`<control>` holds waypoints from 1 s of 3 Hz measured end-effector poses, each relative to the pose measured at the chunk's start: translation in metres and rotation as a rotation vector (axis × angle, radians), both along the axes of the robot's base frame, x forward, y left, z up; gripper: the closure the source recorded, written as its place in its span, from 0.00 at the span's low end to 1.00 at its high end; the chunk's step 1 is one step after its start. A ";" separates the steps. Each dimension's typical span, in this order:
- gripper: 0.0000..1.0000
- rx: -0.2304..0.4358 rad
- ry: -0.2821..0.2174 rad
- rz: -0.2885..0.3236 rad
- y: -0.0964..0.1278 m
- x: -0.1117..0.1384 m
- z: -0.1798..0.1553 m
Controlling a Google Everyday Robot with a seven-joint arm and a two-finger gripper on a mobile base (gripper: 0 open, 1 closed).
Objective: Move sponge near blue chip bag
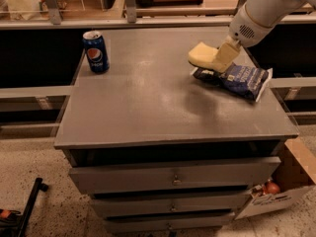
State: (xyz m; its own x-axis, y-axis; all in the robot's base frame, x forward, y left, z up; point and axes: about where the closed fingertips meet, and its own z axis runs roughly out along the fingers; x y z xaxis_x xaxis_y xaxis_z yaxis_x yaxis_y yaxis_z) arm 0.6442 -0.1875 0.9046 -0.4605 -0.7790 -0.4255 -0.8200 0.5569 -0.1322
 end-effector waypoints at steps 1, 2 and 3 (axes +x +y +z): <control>0.54 0.009 0.004 0.048 -0.004 -0.015 0.005; 0.31 0.004 0.023 0.081 -0.011 -0.032 0.004; 0.08 0.004 0.024 0.082 -0.010 -0.031 0.002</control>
Offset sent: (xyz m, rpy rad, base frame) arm -0.0570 -0.0248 0.0067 -0.0054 0.0452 0.1150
